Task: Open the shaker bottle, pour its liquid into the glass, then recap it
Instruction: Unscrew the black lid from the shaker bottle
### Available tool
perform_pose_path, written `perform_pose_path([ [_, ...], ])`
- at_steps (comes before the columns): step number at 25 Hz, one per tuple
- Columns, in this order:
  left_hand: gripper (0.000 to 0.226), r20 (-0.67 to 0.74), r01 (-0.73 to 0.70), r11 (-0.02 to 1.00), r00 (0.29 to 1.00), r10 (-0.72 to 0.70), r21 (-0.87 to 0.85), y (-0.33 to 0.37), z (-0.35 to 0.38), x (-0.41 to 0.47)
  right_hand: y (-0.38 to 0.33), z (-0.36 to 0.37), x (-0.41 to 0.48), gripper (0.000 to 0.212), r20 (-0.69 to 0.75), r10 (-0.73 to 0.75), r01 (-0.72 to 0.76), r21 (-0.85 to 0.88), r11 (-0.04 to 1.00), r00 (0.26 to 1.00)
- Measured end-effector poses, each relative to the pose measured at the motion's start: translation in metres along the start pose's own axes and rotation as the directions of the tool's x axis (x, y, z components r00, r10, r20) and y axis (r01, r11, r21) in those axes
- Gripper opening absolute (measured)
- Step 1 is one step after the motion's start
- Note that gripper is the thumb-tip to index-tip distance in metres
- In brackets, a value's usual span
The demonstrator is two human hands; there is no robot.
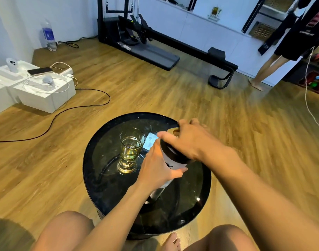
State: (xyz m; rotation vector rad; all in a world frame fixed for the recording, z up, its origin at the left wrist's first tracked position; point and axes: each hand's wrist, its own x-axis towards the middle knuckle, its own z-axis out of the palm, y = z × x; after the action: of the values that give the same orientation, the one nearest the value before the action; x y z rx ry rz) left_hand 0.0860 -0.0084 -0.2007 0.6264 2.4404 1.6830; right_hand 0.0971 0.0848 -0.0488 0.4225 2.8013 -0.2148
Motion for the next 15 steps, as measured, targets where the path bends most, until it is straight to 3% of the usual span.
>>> perform_pose_path([
  [4,0.104,0.007,0.001,1.000,1.000,-0.001,0.013,-0.003,0.000,0.000,0.004,-0.011,0.004,0.059,0.055,-0.302,0.290,0.169,0.942,0.952],
  [8,0.101,0.015,0.027,1.000,1.000,-0.027,-0.016,-0.006,0.002,0.002,-0.004,0.008,0.016,0.087,-0.078,-0.016,0.019,0.045,0.999,0.997],
  [12,0.089,0.007,0.003,1.000,1.000,-0.003,0.018,-0.003,0.002,0.001,0.000,-0.008,0.018,0.083,0.072,-0.227,0.227,0.000,0.974,0.971],
  [15,0.090,0.016,0.024,1.000,1.000,-0.024,0.005,-0.007,0.003,0.004,-0.003,0.008,0.016,0.093,-0.098,-0.013,0.014,0.009,1.000,0.995],
])
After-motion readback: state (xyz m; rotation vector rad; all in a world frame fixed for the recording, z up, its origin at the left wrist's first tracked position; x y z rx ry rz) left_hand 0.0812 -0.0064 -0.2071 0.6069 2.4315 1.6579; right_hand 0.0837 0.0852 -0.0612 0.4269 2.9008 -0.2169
